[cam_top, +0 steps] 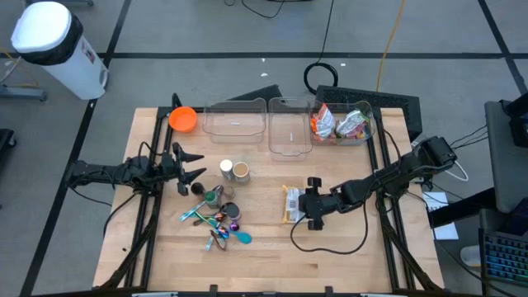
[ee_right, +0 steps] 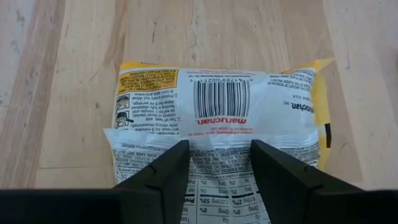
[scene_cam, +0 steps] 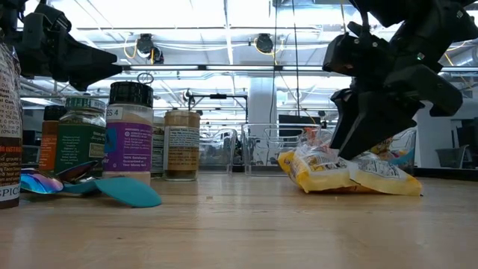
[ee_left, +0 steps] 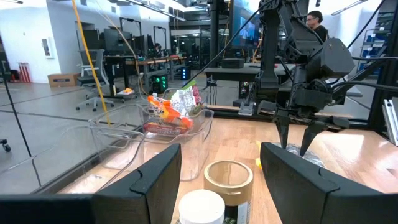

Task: Pick & Place Food Item
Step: Put the yellow noodle pack into the right transparent bin

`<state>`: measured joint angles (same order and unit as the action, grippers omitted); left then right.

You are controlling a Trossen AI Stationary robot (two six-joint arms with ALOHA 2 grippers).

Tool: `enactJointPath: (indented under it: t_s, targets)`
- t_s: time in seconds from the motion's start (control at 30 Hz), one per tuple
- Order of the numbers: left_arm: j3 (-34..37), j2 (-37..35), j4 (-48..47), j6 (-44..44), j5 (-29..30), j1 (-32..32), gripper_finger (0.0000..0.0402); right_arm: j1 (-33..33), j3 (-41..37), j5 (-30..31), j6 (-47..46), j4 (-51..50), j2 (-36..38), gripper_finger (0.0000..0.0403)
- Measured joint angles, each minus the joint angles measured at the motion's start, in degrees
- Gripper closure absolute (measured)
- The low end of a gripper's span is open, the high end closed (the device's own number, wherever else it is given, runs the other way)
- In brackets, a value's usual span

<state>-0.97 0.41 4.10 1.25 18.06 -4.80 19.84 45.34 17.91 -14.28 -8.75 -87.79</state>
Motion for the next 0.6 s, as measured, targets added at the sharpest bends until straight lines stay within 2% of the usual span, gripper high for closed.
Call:
enactJointPath:
  t_s: [0.6]
  targets:
    - [0.0,0.0,0.0,0.0,0.0,0.0,0.0174,0.0,0.0,0.0,0.0,0.6,0.0,0.0281]
